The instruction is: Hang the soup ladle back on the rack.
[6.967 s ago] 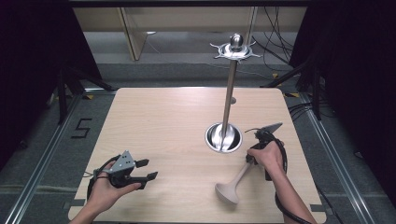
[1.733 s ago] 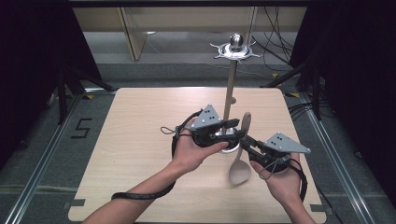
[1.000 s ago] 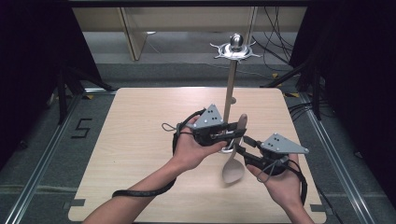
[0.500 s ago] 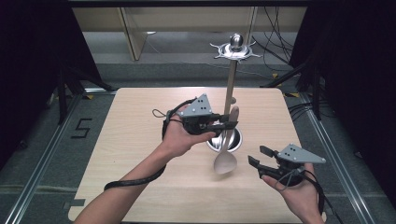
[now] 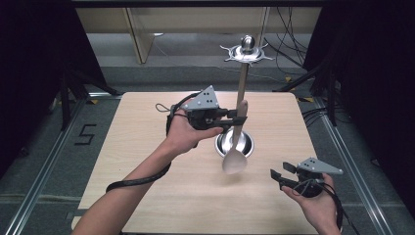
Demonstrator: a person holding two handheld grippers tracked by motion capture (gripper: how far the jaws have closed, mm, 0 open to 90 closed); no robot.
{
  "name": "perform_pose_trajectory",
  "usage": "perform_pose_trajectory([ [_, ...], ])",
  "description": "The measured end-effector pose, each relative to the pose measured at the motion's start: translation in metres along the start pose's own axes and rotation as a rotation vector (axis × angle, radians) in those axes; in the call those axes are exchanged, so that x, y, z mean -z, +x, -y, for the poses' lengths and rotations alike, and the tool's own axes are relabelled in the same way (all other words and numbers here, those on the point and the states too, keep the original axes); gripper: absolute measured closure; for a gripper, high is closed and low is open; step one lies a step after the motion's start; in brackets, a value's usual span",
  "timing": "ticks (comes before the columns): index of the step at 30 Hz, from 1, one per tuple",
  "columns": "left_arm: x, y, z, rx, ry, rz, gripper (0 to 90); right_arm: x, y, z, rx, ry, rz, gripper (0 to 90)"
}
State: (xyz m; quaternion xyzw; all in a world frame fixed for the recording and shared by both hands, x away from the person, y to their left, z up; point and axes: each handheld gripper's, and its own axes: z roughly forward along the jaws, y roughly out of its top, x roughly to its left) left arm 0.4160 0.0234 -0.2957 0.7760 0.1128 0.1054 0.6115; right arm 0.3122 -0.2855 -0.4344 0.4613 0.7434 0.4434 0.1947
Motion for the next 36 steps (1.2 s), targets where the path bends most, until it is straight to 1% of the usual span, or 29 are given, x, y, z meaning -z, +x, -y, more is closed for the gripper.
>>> perform_pose_trajectory([
  [1, 0.000, 0.001, -0.001, -0.002, 0.000, 0.001, 73.8, 0.000, 0.003, 0.001, -0.058, 0.001, 0.003, 43.0],
  [2, -0.001, 0.002, -0.002, -0.005, 0.000, 0.003, 73.8, -0.001, 0.000, 0.002, -0.033, 0.000, -0.001, 43.0],
  [3, -0.001, 0.002, -0.003, -0.001, -0.002, 0.004, 73.8, 0.000, 0.003, 0.003, -0.068, 0.008, 0.004, 43.0],
  [4, -0.002, 0.004, -0.004, -0.001, -0.005, 0.006, 73.8, 0.000, -0.001, 0.003, -0.017, 0.005, 0.022, 43.0],
  [5, -0.002, 0.005, -0.006, -0.001, -0.004, 0.007, 73.8, 0.000, -0.002, 0.003, -0.013, 0.016, 0.023, 43.0],
  [7, -0.003, 0.007, -0.008, 0.005, -0.007, 0.010, 73.8, 0.000, -0.003, 0.003, -0.011, 0.011, 0.019, 43.0],
  [8, -0.003, 0.008, -0.009, 0.007, -0.009, 0.013, 73.8, -0.002, -0.002, 0.004, -0.022, 0.008, 0.009, 43.0],
  [9, -0.003, 0.009, -0.010, 0.009, -0.010, 0.014, 73.8, -0.002, -0.003, 0.005, -0.013, 0.016, 0.018, 43.0],
  [10, -0.004, 0.010, -0.011, 0.011, -0.013, 0.015, 73.8, -0.002, 0.000, 0.005, -0.064, 0.037, 0.008, 43.0],
  [11, -0.004, 0.011, -0.012, 0.015, -0.016, 0.018, 73.8, -0.003, -0.004, 0.006, -0.029, 0.027, 0.004, 43.0],
  [12, -0.004, 0.012, -0.013, 0.016, -0.016, 0.020, 73.8, -0.003, 0.000, 0.006, -0.082, 0.043, 0.003, 43.0],
  [14, -0.005, 0.014, -0.015, 0.022, -0.019, 0.022, 73.8, -0.003, -0.002, 0.006, -0.055, 0.042, 0.012, 43.0],
  [15, -0.006, 0.015, -0.016, 0.019, -0.018, 0.023, 73.8, -0.003, -0.002, 0.006, -0.063, 0.045, 0.010, 43.0],
  [17, -0.007, 0.015, -0.018, 0.018, -0.019, 0.025, 73.8, -0.003, -0.006, 0.006, -0.016, 0.025, 0.020, 43.0],
  [20, -0.008, 0.016, -0.022, 0.016, -0.023, 0.033, 73.8, -0.004, -0.007, 0.006, -0.013, 0.025, 0.020, 43.0],
  [21, -0.008, 0.016, -0.024, 0.018, -0.023, 0.033, 73.8, -0.004, -0.006, 0.007, -0.039, 0.033, 0.003, 43.0],
  [26, -0.009, 0.018, -0.031, 0.019, -0.031, 0.044, 73.8, -0.004, -0.007, 0.006, -0.031, 0.022, 0.012, 43.1],
  [28, -0.009, 0.019, -0.033, 0.019, -0.032, 0.042, 73.8, -0.004, -0.007, 0.007, -0.029, 0.011, 0.013, 43.2],
  [31, -0.009, 0.020, -0.037, 0.014, -0.032, 0.037, 73.8, -0.004, -0.007, 0.006, -0.029, 0.009, 0.015, 43.3],
  [32, -0.009, 0.020, -0.039, 0.013, -0.031, 0.037, 73.8, -0.004, -0.004, 0.007, -0.073, 0.017, 0.005, 43.2],
  [33, -0.009, 0.020, -0.040, 0.014, -0.033, 0.036, 73.8, -0.005, -0.004, 0.007, -0.073, 0.011, 0.005, 43.2],
  [35, -0.009, 0.021, -0.043, 0.015, -0.034, 0.037, 73.8, -0.002, -0.003, 0.007, -0.097, 0.034, 0.011, 43.2],
  [36, -0.008, 0.022, -0.044, 0.014, -0.033, 0.037, 73.8, -0.003, -0.004, 0.007, -0.080, 0.027, 0.008, 43.2],
])
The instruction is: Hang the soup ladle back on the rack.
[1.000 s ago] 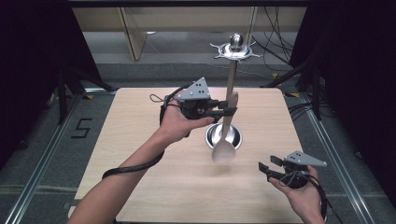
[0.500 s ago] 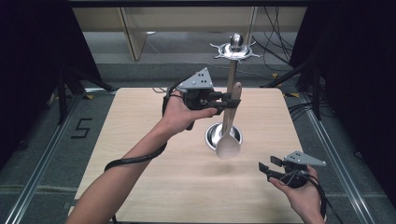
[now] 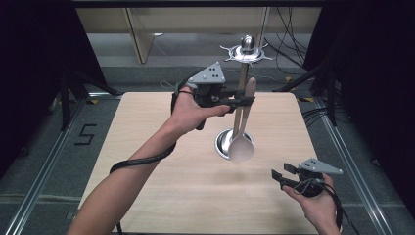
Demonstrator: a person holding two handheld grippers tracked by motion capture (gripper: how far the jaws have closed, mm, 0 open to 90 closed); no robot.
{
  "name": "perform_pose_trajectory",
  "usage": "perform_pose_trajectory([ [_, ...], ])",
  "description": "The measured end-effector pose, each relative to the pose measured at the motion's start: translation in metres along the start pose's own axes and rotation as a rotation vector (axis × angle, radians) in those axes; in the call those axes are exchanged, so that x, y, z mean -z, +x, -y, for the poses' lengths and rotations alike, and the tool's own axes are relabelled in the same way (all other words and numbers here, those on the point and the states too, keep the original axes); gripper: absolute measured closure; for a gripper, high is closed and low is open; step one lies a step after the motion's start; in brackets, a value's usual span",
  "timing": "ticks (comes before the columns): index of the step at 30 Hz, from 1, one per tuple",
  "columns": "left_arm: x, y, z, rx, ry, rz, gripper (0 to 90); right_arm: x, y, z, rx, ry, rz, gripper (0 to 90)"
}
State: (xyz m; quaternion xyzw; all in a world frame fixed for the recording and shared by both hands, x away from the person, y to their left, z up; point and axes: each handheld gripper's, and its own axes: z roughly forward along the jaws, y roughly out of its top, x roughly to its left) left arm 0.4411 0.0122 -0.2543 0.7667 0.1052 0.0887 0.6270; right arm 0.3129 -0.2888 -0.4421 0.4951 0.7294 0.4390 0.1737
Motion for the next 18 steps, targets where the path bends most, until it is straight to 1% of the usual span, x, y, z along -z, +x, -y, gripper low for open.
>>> perform_pose_trajectory([
  [3, 0.000, 0.001, -0.003, 0.007, -0.004, 0.000, 73.7, 0.000, 0.000, 0.000, -0.002, -0.003, 0.002, 43.3],
  [5, 0.000, 0.002, -0.005, 0.009, -0.001, -0.001, 73.7, 0.000, 0.000, 0.000, 0.004, -0.018, 0.003, 43.4],
  [10, -0.001, 0.004, -0.008, 0.012, -0.002, -0.004, 73.8, 0.000, 0.000, 0.000, 0.003, -0.016, 0.002, 43.4],
  [11, -0.002, 0.005, -0.009, 0.014, -0.002, -0.004, 73.8, -0.001, -0.002, 0.001, 0.018, -0.021, 0.006, 43.4],
  [16, -0.002, 0.005, -0.011, 0.011, -0.001, -0.002, 73.7, -0.001, -0.002, 0.001, 0.013, -0.020, 0.007, 43.4],
  [17, -0.002, 0.006, -0.011, 0.011, -0.002, -0.001, 73.8, 0.000, -0.001, 0.000, -0.003, -0.015, 0.003, 43.4],
  [18, -0.003, 0.006, -0.012, 0.011, -0.002, 0.001, 73.7, 0.000, -0.002, 0.000, 0.011, -0.020, 0.006, 43.4],
])
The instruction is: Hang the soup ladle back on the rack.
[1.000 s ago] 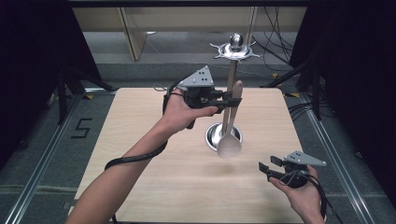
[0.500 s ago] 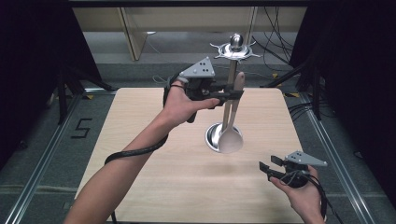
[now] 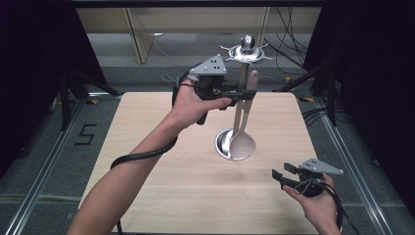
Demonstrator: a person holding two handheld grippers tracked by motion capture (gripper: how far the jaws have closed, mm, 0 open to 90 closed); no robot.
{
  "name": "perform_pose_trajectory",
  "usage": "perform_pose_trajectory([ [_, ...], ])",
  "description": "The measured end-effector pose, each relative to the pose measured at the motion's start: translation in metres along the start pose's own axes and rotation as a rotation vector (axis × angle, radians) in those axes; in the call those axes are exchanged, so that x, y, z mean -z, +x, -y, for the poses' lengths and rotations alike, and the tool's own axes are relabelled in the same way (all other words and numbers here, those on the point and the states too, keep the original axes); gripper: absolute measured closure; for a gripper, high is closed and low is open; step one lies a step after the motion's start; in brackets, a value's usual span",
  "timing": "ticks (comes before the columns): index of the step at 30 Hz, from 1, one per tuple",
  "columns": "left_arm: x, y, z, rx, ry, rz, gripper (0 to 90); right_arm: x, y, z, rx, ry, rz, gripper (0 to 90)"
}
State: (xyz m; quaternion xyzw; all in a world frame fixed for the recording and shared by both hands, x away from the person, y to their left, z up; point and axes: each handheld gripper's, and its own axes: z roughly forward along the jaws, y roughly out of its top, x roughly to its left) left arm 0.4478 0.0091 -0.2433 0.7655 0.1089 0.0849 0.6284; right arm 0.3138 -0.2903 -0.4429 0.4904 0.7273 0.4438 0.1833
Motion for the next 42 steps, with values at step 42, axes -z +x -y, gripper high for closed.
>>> perform_pose_trajectory([
  [42, -0.002, 0.018, -0.006, -0.004, -0.010, 0.007, 73.7, -0.001, -0.003, 0.001, 0.045, -0.003, -0.002, 43.4],
])
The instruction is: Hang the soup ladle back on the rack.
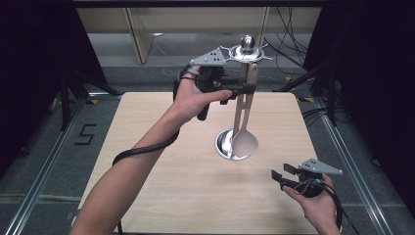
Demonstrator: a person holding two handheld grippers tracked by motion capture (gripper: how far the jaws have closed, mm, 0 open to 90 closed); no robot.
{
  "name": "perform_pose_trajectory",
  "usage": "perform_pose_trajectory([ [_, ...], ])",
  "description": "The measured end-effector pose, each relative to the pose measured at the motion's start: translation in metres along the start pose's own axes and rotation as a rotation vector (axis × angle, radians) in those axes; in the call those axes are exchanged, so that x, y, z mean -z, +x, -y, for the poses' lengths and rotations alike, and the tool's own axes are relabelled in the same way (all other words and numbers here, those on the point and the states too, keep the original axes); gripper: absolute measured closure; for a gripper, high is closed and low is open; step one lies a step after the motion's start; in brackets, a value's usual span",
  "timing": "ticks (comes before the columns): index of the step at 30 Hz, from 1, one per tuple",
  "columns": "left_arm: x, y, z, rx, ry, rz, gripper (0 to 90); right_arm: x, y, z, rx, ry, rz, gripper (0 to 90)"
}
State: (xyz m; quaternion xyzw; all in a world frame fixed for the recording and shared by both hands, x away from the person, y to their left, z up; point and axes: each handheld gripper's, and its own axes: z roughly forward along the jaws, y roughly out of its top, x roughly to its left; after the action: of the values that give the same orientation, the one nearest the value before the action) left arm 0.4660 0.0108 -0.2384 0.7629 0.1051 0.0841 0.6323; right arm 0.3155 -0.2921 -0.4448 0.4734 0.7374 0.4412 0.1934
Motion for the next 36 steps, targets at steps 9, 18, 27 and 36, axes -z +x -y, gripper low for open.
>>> perform_pose_trajectory([
  [9, 0.002, 0.002, 0.002, 0.030, -0.009, -0.001, 73.6, -0.001, 0.002, 0.001, -0.026, 0.011, -0.012, 43.4],
  [18, 0.002, 0.003, 0.006, 0.085, -0.034, 0.005, 73.3, -0.002, 0.000, 0.001, -0.003, 0.003, -0.012, 43.4],
  [27, 0.002, 0.009, 0.011, 0.130, -0.052, -0.016, 72.5, -0.002, 0.002, 0.002, -0.037, 0.004, -0.011, 43.4],
  [36, 0.010, 0.001, 0.018, 0.146, -0.067, -0.094, 61.9, -0.002, 0.001, 0.002, -0.025, 0.007, -0.020, 43.4],
])
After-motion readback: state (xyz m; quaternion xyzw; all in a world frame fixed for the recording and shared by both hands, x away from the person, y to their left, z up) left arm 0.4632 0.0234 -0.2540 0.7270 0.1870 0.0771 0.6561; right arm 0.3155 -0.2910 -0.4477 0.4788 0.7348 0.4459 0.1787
